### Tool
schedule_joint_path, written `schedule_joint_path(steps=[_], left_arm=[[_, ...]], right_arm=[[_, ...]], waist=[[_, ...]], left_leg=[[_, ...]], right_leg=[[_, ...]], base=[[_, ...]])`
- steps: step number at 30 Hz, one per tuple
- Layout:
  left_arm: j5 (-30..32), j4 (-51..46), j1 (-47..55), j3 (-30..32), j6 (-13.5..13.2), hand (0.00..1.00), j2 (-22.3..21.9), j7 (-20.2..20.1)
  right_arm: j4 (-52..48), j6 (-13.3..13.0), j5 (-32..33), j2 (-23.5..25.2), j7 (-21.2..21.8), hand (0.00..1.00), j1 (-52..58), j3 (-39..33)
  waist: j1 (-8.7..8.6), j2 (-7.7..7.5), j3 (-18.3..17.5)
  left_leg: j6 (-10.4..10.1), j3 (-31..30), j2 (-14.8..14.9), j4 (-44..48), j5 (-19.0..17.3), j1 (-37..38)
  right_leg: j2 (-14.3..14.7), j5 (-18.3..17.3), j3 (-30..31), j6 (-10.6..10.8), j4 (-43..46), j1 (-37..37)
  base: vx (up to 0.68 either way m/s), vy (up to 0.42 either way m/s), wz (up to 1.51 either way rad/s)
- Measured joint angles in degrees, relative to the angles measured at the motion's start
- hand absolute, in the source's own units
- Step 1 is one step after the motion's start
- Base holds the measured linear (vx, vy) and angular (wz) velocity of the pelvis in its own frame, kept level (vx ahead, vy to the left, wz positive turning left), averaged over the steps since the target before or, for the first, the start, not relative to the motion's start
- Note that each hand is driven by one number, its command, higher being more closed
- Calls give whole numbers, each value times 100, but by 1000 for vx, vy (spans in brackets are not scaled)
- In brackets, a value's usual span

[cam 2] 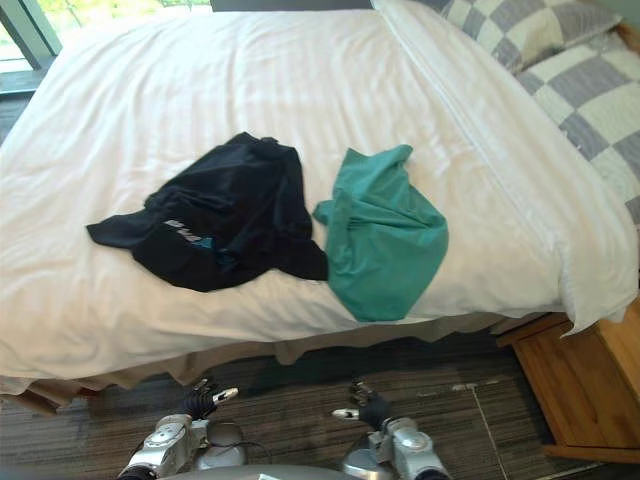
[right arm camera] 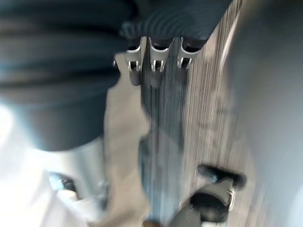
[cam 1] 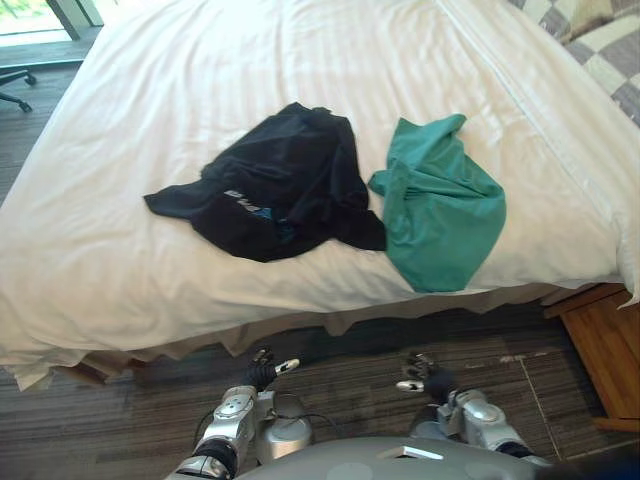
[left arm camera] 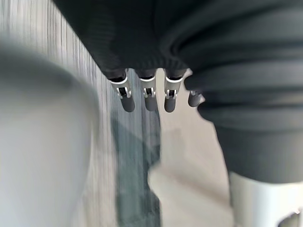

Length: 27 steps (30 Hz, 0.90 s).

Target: Tidy the bed and pick cloth on bed and put in laundry

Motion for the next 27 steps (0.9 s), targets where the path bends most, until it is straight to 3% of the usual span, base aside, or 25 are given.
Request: schedule_joint_path(steps=[3,5,8,13,16,17,20,22,24,27], left_arm=[[139,19,33,-19,27,0,3,-32],[414,30,34,-17,76,0,-81,-44],[440,34,129,-18,136,0,-222,-75],[-31,33,287,389,352,0,-310,-47],[-252,82,347,835,514,0,-309,83],[-472,195,386,1129,552,0,-306,271],[-1218,273,515,1928,605,0,-283,599],[-1546,266,561,2484,554,0,-226,742],[-2083,222,574,3069,235,0,-168,938],[-2563,-64,529,3515,-338,0,-150,1153]], right_arm=[[-111,-184,31,129,37,0,-37,186],[-120,-204,117,96,99,0,32,190],[-168,-216,172,34,-22,0,155,63],[58,-152,174,34,-466,0,217,-269],[91,134,403,19,-807,0,281,-739],[102,300,677,13,-966,0,360,-1133],[78,461,1364,-104,-1235,0,577,-2018],[46,493,1741,-304,-1367,0,747,-2731],[-138,483,2304,-674,-1435,0,875,-3685],[-473,357,2486,-1076,-1473,0,972,-4474]], waist=[[-60,-17,-25],[-217,15,-63],[-369,169,-131],[-321,126,-300],[-319,75,-333],[-324,54,-359],[-353,47,-361],[-354,69,-354],[-411,172,-409],[-509,274,-455]], left_leg=[[218,204,-295,-663,294,214],[352,248,-648,-1206,668,283],[421,146,-887,-1873,1099,577],[381,149,-875,-2355,1293,891],[372,248,-877,-2409,1285,974],[364,318,-884,-2409,1257,1010],[351,450,-896,-2410,1244,1105],[344,470,-900,-2411,1240,1179],[343,464,-897,-2417,1239,1171],[333,454,-889,-2441,1232,1161]], right_leg=[[573,-625,-59,78,38,-26],[869,-1179,148,54,-246,29],[951,-1010,382,45,-652,316],[1014,-968,274,101,-878,513],[1027,-918,304,109,-983,592],[1034,-881,369,112,-1064,625],[1033,-810,408,170,-1209,773],[1032,-804,398,173,-1277,887],[1033,-804,349,173,-1310,920],[1037,-804,304,172,-1339,952]], base=[[-34,306,-36],[-54,192,10],[16,118,31],[26,-4,8],[53,3,-12],[63,18,-23],[75,13,-13],[27,-5,-2],[-4,-15,8],[-31,-10,8]])
